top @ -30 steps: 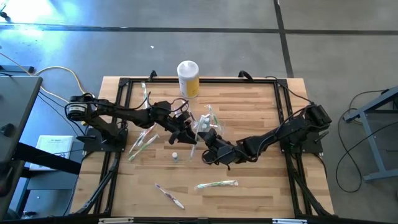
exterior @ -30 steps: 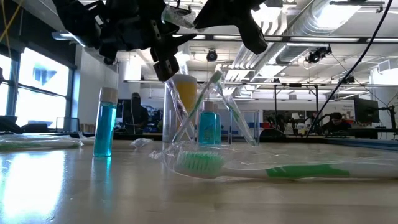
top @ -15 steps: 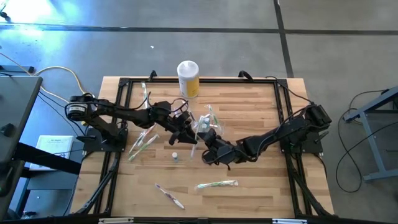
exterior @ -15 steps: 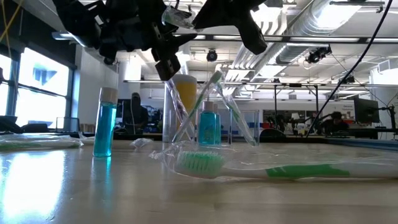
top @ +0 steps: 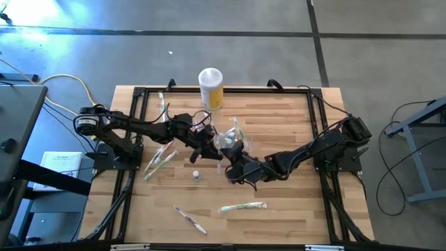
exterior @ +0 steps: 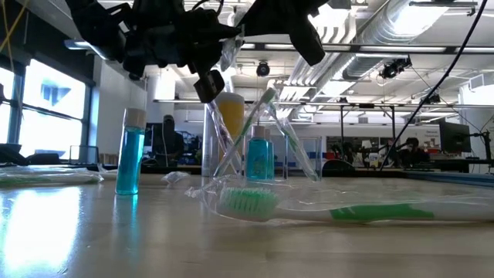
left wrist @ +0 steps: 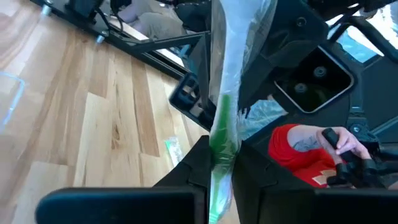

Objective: Pick & Place toothbrushing station
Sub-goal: Put the green toothbrush into the right section of the transparent organizer

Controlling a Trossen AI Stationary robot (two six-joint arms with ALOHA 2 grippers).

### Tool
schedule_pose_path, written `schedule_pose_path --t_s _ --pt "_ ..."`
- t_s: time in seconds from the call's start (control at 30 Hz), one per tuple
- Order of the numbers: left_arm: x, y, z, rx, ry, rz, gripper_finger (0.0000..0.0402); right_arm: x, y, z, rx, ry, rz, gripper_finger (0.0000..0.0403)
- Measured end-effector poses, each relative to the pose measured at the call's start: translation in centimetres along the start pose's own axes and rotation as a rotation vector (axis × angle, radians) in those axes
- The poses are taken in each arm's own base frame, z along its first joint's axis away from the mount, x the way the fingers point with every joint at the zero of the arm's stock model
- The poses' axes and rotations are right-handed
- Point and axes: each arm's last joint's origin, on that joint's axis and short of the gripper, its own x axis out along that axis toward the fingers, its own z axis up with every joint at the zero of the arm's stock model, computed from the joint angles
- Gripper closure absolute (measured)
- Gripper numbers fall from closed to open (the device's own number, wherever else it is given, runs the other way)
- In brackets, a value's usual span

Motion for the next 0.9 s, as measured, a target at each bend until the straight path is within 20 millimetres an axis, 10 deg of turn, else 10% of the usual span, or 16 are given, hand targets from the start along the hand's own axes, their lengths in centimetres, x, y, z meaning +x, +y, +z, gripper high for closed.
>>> schedule_pose_path --t_s 0.5,0.9 --pt "0.0 0.0 0.1 0.108 -0.017 0.02 0.0373 -3.7 1.1 1.3 0.358 0.21 -0.237 0.0244" --pt "0.8 0.0 -1.2 0.651 0.006 0.381 0.0373 -4.5 0.0 0.1 0.916 0.04 0.102 0.0288"
